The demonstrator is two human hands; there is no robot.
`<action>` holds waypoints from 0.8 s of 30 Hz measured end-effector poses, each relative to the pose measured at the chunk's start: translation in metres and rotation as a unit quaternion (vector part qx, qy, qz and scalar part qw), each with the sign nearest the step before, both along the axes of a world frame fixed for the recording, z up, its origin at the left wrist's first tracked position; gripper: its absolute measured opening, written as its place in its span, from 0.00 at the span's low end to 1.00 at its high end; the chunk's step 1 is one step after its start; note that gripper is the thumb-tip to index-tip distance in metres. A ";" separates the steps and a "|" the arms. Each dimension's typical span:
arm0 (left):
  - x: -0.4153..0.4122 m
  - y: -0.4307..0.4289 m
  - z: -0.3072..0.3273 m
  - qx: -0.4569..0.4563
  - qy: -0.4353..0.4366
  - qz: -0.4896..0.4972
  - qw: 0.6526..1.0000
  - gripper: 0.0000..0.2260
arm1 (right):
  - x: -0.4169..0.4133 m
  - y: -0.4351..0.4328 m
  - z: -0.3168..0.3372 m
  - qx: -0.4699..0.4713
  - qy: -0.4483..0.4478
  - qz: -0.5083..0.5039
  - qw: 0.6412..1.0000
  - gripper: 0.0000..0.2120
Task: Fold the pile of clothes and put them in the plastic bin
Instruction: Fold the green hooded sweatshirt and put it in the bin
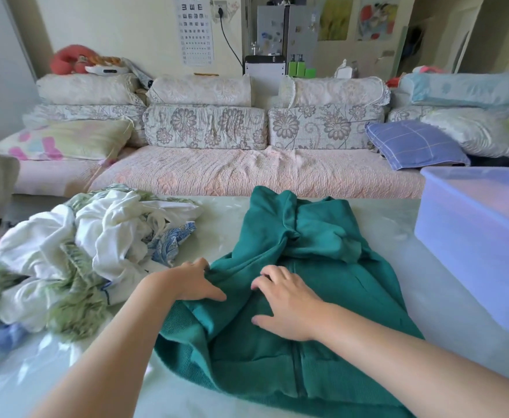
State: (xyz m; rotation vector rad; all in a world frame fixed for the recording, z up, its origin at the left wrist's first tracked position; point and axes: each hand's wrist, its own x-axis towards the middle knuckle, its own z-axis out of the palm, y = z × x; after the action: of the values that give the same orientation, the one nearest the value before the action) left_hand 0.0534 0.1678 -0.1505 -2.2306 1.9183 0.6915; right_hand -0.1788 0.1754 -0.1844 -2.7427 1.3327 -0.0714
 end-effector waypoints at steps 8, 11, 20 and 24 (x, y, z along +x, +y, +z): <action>-0.013 0.029 0.030 -0.042 -0.086 -0.047 0.994 0.11 | 0.010 0.022 -0.015 0.088 0.095 0.024 0.991 0.39; -0.021 0.042 0.044 -0.073 -0.001 -0.051 0.996 0.01 | 0.016 0.020 0.000 0.203 0.011 0.009 0.979 0.34; -0.077 0.084 0.031 0.241 0.291 -0.115 0.919 0.21 | -0.025 0.018 0.047 0.424 -0.451 -0.313 0.720 0.15; -0.059 0.077 0.030 0.077 0.392 -0.103 0.911 0.13 | -0.017 0.034 0.023 0.339 -0.311 -0.275 0.844 0.20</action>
State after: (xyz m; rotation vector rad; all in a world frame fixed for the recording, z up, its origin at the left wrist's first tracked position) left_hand -0.0057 0.2447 -0.1203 -1.7360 2.2356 1.8306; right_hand -0.1963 0.2095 -0.1611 -1.5060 1.4920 -0.4000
